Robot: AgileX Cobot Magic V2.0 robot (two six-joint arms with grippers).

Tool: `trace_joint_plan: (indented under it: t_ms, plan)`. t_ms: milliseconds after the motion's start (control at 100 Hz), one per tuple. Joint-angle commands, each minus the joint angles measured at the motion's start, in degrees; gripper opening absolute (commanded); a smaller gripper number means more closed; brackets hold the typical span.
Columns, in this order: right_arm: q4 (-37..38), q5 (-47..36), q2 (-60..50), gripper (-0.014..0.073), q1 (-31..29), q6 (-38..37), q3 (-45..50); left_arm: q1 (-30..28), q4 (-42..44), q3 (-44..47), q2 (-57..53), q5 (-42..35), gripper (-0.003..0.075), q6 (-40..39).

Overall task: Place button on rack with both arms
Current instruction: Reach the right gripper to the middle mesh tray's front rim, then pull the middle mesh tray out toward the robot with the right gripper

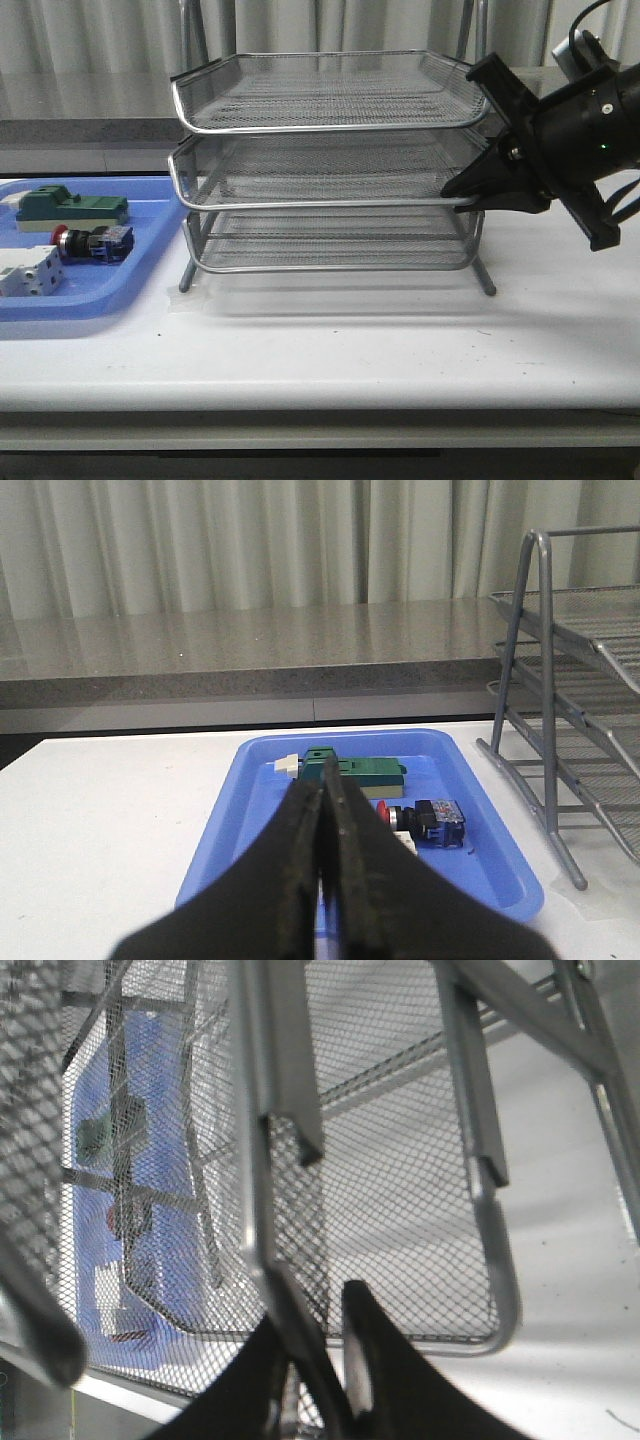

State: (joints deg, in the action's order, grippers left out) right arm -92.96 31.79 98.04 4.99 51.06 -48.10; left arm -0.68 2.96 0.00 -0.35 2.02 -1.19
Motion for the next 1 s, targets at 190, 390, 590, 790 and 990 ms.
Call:
trace_joint_plan:
  t_ms: [190,390,590,790,990]
  plan:
    - [4.0,3.7,-3.3,0.0036,0.0,2.2,6.3,0.1,-0.4,2.8,-1.8,-4.4,-0.0020,-0.7]
    - [4.0,2.2,-8.5,0.0036,0.0,5.0,14.6,0.1,-0.4,2.8,-1.8,-4.4,-0.0020,-0.7]
    - [4.0,0.7,-15.9,0.0036,0.0,5.1,22.6,0.1,-0.4,2.8,-1.8,-4.4,-0.0020,-0.7]
    - [4.0,0.5,-22.2,0.0037,0.0,5.1,26.5,0.1,-0.4,2.8,-1.8,-4.4,-0.0020,-0.7]
    - [4.2,0.6,-23.5,0.0218,0.0,5.1,26.5,0.1,-0.4,2.8,-1.8,-4.4,-0.0020,-0.7]
